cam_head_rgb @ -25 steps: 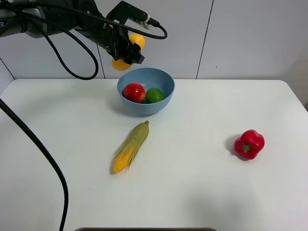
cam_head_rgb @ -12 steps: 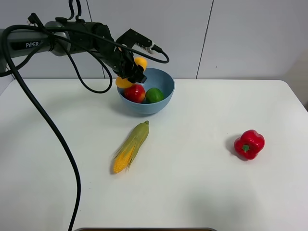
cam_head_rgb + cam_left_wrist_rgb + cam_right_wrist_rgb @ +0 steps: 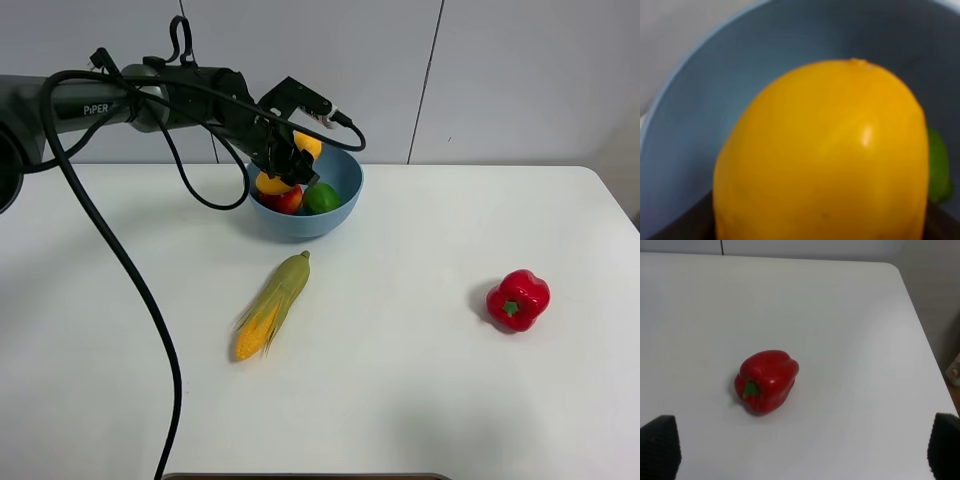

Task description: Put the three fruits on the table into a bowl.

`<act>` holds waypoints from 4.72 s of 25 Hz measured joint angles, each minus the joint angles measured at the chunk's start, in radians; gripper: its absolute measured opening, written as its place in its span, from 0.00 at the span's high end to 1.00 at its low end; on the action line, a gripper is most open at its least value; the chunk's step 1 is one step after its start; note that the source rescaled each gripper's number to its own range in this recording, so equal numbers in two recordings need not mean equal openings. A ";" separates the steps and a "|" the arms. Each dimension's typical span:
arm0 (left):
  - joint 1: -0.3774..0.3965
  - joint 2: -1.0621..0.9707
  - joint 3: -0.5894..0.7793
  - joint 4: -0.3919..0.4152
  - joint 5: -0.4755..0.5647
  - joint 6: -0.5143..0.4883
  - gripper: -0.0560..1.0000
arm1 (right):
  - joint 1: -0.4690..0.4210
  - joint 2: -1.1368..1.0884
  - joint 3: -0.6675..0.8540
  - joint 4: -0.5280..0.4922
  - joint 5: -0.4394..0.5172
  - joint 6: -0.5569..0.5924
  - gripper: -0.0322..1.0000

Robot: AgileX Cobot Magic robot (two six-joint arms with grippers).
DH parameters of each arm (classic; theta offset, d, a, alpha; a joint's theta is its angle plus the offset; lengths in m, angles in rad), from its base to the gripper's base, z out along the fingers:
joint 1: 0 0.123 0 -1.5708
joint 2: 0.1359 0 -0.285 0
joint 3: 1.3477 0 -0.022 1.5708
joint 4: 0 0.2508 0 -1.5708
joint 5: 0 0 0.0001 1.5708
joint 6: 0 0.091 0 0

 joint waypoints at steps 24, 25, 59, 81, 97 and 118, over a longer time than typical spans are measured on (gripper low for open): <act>-0.007 0.015 0.000 -0.008 -0.055 0.062 0.56 | 0.000 0.000 0.000 0.000 0.000 0.000 0.00; -0.007 0.015 0.000 -0.008 -0.063 0.063 0.50 | 0.000 0.000 0.000 0.000 0.000 0.000 0.00; 0.014 -0.238 0.000 0.050 0.072 -0.005 0.02 | 0.000 0.000 0.000 0.000 0.000 0.000 0.00; 0.308 -0.679 0.019 0.231 0.493 -0.226 0.01 | 0.000 0.000 0.000 0.000 0.000 0.000 0.00; 0.364 -1.071 0.246 0.241 0.595 -0.257 0.01 | 0.000 0.000 0.000 0.000 0.000 0.000 0.00; 0.364 -1.780 0.781 0.331 0.697 -0.438 0.01 | 0.000 0.000 0.000 0.000 0.000 0.000 0.00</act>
